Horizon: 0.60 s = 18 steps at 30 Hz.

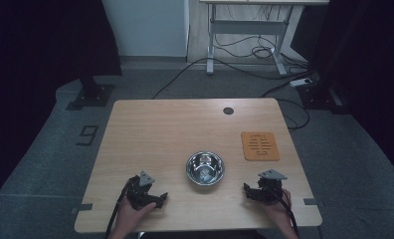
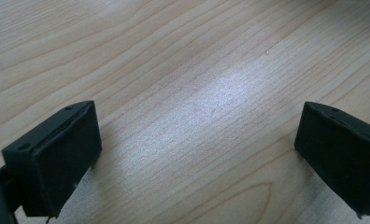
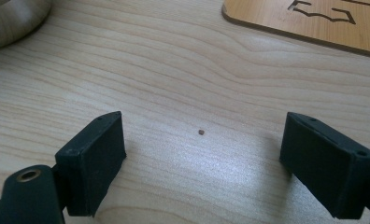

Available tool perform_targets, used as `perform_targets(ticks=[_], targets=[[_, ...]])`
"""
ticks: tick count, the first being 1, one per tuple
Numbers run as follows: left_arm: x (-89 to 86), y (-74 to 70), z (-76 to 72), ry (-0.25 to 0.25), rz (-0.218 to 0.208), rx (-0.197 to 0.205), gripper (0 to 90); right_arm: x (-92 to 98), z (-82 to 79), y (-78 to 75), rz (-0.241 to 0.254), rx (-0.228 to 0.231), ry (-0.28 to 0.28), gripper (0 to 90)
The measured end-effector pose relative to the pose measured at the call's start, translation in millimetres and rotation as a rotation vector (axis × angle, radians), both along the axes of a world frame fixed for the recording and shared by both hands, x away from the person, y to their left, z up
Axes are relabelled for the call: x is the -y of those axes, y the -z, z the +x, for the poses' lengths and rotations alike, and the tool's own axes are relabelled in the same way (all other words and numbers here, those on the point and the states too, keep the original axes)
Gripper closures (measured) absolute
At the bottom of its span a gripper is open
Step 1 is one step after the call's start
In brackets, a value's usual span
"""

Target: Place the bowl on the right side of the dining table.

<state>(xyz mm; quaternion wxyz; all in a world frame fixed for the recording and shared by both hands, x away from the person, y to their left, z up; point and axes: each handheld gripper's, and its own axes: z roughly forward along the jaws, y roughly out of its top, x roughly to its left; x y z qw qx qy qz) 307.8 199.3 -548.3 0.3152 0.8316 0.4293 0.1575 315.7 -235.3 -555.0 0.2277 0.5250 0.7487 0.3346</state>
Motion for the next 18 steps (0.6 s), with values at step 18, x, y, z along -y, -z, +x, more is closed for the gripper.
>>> perform_targets(ticks=[18], targets=[[0.4, -0.1, 0.6, 0.000, 0.002, -0.001, 0.0, -4.0, 1.6, -0.2, 0.002, 0.004, 0.042, 15.8]])
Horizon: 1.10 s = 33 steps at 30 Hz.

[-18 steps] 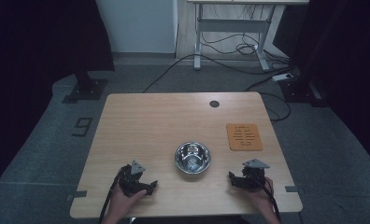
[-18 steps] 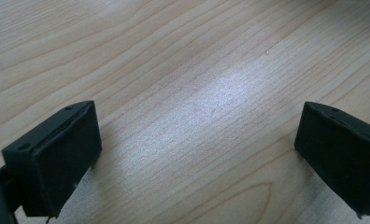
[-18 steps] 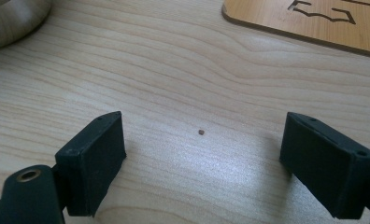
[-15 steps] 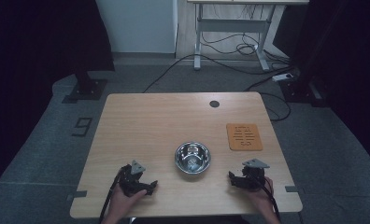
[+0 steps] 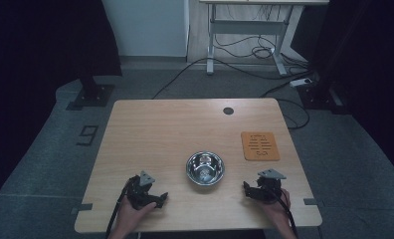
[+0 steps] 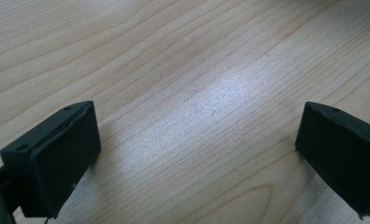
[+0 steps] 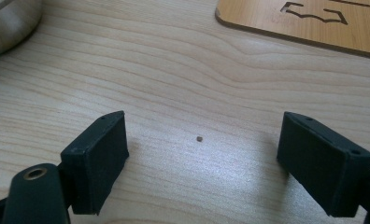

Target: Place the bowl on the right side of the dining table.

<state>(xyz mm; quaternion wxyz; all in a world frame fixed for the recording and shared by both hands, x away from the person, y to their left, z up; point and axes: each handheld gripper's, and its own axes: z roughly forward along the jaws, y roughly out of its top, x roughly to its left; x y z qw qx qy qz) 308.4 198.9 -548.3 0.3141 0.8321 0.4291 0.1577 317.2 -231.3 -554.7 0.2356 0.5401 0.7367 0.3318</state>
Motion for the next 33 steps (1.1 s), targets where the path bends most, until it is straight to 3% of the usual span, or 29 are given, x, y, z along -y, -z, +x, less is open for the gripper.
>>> perform_targets(ticks=[5, 8, 18, 33], targets=[[0.0, 0.0, 0.0, 0.000, 0.000, 0.000, 0.0, 0.5, -1.3, -1.0, 0.002, 0.001, -0.003, 19.8], [0.0, 0.0, 0.0, 0.000, 0.000, 0.000, 0.0, 3.7, -1.6, -5.5, 0.033, -0.004, -0.002, 20.1], [0.0, 0.0, 0.0, 0.000, 0.000, 0.000, 0.0, 2.8, -8.6, -49.7, 0.093, 0.072, -0.052, 18.6], [0.0, 0.0, 0.0, 0.000, 0.001, 0.000, 0.0, -6.4, 0.1, -66.8, 0.143, 0.079, -0.074, 18.5]])
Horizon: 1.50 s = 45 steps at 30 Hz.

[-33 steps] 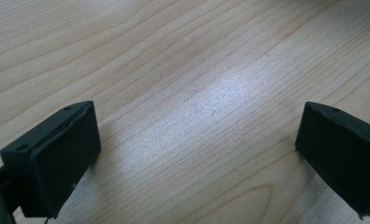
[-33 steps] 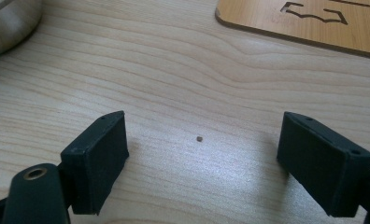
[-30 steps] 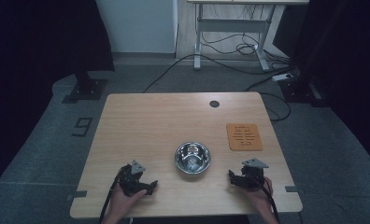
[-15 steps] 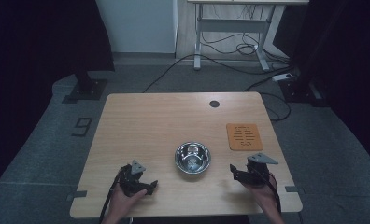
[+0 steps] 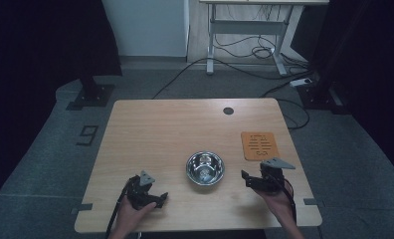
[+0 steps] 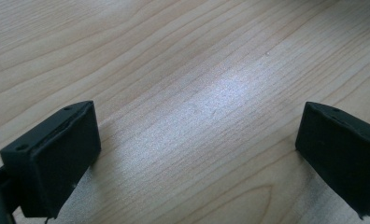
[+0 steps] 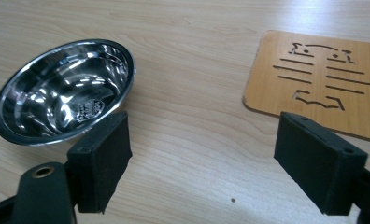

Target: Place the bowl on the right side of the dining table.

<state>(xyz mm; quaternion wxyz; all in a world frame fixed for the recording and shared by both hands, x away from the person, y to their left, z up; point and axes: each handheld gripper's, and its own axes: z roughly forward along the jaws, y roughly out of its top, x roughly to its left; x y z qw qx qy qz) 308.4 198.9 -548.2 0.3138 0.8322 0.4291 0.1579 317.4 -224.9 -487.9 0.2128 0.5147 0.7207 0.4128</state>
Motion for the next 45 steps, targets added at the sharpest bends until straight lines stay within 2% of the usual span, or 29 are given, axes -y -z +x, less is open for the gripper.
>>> perform_targets(ticks=[4, 5, 7, 15, 21, 29, 45], targets=[[0.0, 0.0, 0.0, 0.000, 0.000, 0.000, 0.0, -4.1, 4.1, -3.8, 0.013, 0.000, -0.017, 20.5], [0.0, 0.0, 0.0, 0.000, 0.000, 0.000, 0.0, -7.6, 6.1, -6.1, 0.038, -0.005, -0.031, 20.8], [0.0, 0.0, -0.1, -0.001, 0.000, 0.000, 0.0, -9.8, 7.0, -7.2, 0.044, -0.006, -0.040, 20.9], [0.1, 0.0, -0.2, -0.002, -0.001, 0.000, 0.0, -26.1, 15.3, -12.1, 0.044, 0.006, -0.058, 21.5], [0.0, 0.0, -0.6, -0.002, -0.001, 0.000, 0.0, -32.5, 21.0, -13.4, 0.054, -0.003, -0.072, 22.4], [0.1, 0.0, -0.8, -0.004, -0.002, 0.000, 0.0, -43.7, 30.7, -11.8, 0.050, -0.011, -0.078, 23.1], [0.1, 0.0, -0.8, -0.004, -0.002, 0.001, 0.0, -70.9, 52.4, 2.1, 0.035, -0.044, -0.096, 24.5]])
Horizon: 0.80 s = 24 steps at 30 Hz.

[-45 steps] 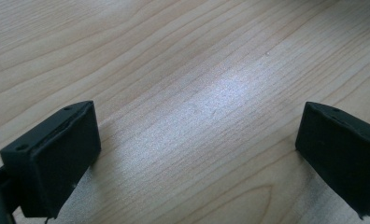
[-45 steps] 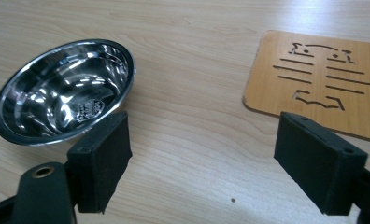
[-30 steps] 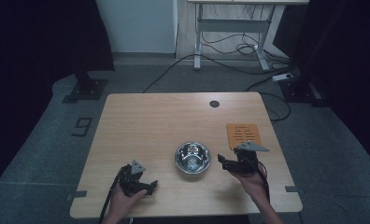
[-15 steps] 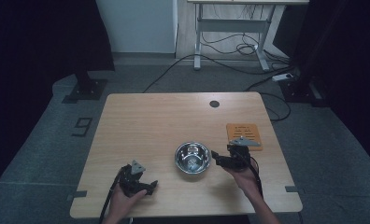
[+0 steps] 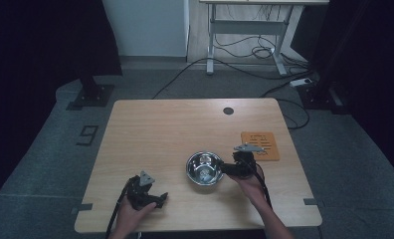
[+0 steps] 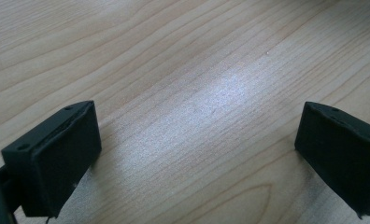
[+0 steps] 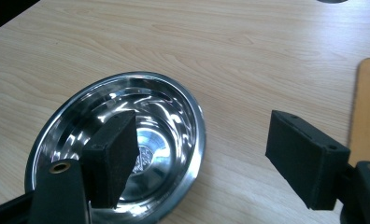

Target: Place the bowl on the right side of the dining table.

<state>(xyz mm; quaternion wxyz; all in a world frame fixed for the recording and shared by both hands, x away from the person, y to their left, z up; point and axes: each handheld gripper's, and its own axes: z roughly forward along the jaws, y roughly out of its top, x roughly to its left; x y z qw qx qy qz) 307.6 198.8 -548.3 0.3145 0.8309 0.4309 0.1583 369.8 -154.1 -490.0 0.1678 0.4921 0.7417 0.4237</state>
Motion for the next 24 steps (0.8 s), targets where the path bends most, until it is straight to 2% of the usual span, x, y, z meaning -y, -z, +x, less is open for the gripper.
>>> perform_targets(ticks=[6, 24], targets=[[0.0, 0.0, 0.0, 0.000, 0.000, 0.000, 0.0, -11.9, 1.6, 8.3, -0.023, 0.018, -0.006, 25.7], [0.3, 0.0, -0.2, 0.005, 0.000, 0.000, 0.0, -18.8, 8.5, 31.9, -0.064, -0.048, -0.007, 26.0]])
